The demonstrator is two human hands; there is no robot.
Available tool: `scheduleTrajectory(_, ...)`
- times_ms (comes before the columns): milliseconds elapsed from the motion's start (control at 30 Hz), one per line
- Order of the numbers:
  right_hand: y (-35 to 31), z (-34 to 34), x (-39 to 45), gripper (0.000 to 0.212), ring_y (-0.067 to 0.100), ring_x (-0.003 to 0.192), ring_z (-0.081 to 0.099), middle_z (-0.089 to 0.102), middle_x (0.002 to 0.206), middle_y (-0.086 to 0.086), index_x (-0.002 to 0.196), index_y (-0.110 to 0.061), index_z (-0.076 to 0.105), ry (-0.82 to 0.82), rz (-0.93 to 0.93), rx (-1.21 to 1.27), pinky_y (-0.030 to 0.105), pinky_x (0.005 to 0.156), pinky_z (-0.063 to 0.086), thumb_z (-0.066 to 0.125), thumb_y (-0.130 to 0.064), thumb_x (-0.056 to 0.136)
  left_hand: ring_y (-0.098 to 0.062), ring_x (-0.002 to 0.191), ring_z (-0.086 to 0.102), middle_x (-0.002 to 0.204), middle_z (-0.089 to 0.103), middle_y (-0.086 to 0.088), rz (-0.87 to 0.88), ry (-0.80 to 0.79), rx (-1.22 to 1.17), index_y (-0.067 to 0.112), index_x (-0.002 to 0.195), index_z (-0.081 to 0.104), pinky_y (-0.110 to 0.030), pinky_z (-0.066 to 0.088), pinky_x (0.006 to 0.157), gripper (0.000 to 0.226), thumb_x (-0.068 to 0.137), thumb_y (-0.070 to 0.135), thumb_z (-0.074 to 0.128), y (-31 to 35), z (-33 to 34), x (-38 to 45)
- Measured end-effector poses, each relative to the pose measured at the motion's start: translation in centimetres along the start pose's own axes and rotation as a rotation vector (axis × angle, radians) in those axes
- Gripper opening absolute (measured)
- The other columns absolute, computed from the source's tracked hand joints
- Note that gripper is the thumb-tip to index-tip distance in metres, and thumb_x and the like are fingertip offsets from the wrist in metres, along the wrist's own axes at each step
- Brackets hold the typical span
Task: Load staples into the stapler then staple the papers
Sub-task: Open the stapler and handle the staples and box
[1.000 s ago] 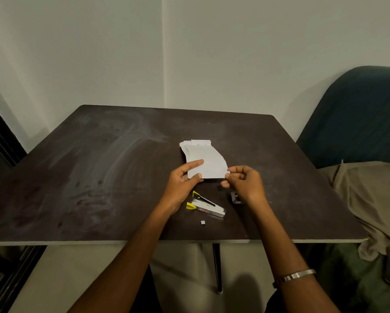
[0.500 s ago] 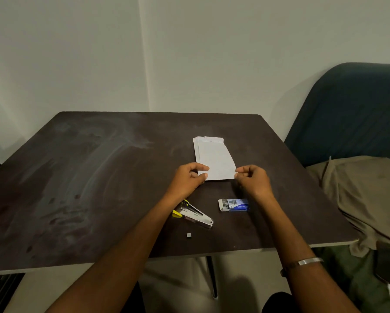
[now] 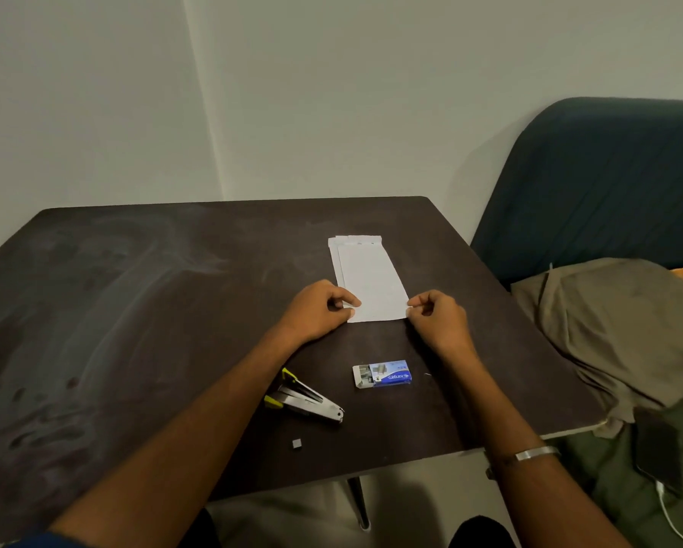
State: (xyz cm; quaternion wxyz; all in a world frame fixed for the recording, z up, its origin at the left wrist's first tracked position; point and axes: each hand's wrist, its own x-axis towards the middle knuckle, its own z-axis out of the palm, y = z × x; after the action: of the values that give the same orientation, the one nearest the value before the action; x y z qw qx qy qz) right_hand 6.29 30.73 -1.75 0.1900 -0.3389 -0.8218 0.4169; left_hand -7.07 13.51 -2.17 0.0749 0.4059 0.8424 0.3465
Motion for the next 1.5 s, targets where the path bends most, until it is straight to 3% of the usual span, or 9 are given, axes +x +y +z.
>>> scheduleTrajectory(167, 0.7, 0.2, 1.2, 0.010, 0.014, 0.086, 0.058, 0.060, 0.106, 0.005, 0.098, -0.015, 0.064, 0.025, -0.064, -0.136, 0.022, 0.076, 0.047, 0.060, -0.011, 0.089, -0.008, 0.084, 0.055, 0.096, 0.058, 0.003, 0.029, 0.007, 0.088, 0.035, 0.106, 0.071, -0.025, 0.049, 0.076, 0.021, 0.086, 0.032, 0.066, 0.1, 0.6, 1.0)
scheduleTrajectory(400, 2.2, 0.1, 1.5, 0.026, 0.015, 0.124, 0.051, 0.055, 0.136, -0.001, 0.118, -0.018, 0.064, -0.105, -0.405, -0.317, 0.037, 0.109, 0.040, 0.054, -0.017, 0.093, -0.008, 0.101, 0.055, 0.119, 0.053, 0.008, 0.126, 0.019, 0.134, 0.031, 0.107, 0.071, -0.022, 0.044, 0.080, 0.020, 0.087, 0.031, 0.064, 0.7, 1.7, 2.3)
scheduleTrajectory(667, 3.1, -1.1, 3.0, 0.028, 0.014, 0.125, 0.052, 0.058, 0.135, -0.001, 0.121, -0.020, 0.062, -0.095, -0.382, -0.287, 0.027, 0.105, 0.038, 0.053, -0.020, 0.094, -0.011, 0.120, 0.048, 0.121, 0.063, 0.006, 0.221, 0.081, 0.142, 0.029, 0.110, 0.070, -0.028, 0.029, 0.096, 0.023, 0.089, 0.030, 0.061, 0.8, 3.5, 4.0)
scheduleTrajectory(733, 3.2, -1.1, 3.4, 0.029, 0.015, 0.124, 0.053, 0.058, 0.135, -0.001, 0.121, -0.020, 0.062, -0.089, -0.366, -0.283, 0.026, 0.104, 0.038, 0.053, -0.020, 0.094, -0.011, 0.115, 0.053, 0.120, 0.063, 0.002, 0.240, 0.067, 0.089, 0.023, 0.110, 0.070, -0.022, 0.036, 0.097, 0.023, 0.089, 0.025, 0.062, 0.7, 3.7, 4.5)
scheduleTrajectory(867, 3.4, -1.0, 4.2, 0.028, 0.015, 0.123, 0.054, 0.059, 0.134, -0.001, 0.120, -0.020, 0.063, -0.066, -0.344, -0.264, 0.030, 0.105, 0.041, 0.054, -0.020, 0.094, -0.008, 0.104, 0.058, 0.115, 0.064, -0.001, 0.240, 0.063, 0.025, 0.017, 0.108, 0.072, 0.001, 0.036, 0.082, 0.022, 0.087, 0.020, 0.064, 0.9, 3.9, 5.3)
scheduleTrajectory(1100, 3.2, -1.3, 3.7, 0.040, 0.016, 0.139, 0.036, 0.043, 0.148, -0.003, 0.132, -0.023, 0.053, -0.062, -0.335, -0.220, 0.035, 0.114, 0.031, 0.055, -0.018, 0.093, -0.013, 0.122, 0.050, 0.134, 0.051, -0.004, 0.211, 0.103, -0.078, 0.018, 0.130, 0.057, -0.021, 0.040, 0.102, 0.041, 0.089, 0.021, 0.062, 0.5, 2.4, 4.1)
scheduleTrajectory(1200, 2.9, -1.6, 2.5, 0.041, 0.015, 0.143, 0.028, 0.036, 0.153, -0.004, 0.134, -0.025, 0.050, -0.048, -0.346, -0.207, 0.038, 0.115, 0.028, 0.053, -0.017, 0.094, -0.013, 0.118, 0.056, 0.131, 0.054, -0.006, 0.144, 0.112, -0.110, 0.014, 0.128, 0.058, -0.009, 0.042, 0.098, 0.040, 0.088, 0.013, 0.062, -1.1, 0.5, 1.6)
scheduleTrajectory(1367, 3.3, -2.0, -0.6, 0.036, 0.015, 0.143, 0.029, 0.036, 0.153, -0.002, 0.131, -0.020, 0.054, -0.033, -0.387, -0.237, 0.033, 0.114, 0.025, 0.050, -0.016, 0.095, 0.019, 0.101, 0.054, 0.117, 0.062, -0.008, 0.055, 0.191, -0.132, 0.003, 0.112, 0.068, 0.001, 0.039, 0.089, 0.027, 0.087, -0.003, 0.058, -4.0, -3.2, -4.5)
scheduleTrajectory(1500, 3.5, -1.7, -3.9, 0.030, 0.016, 0.135, 0.042, 0.049, 0.144, 0.000, 0.120, -0.016, 0.064, -0.070, -0.459, -0.210, 0.030, 0.112, 0.031, 0.052, -0.012, 0.093, 0.016, 0.098, 0.058, 0.114, 0.066, -0.009, -0.027, 0.246, -0.219, 0.004, 0.105, 0.071, 0.000, 0.041, 0.085, 0.025, 0.088, -0.006, 0.056, -4.9, -4.5, -9.6)
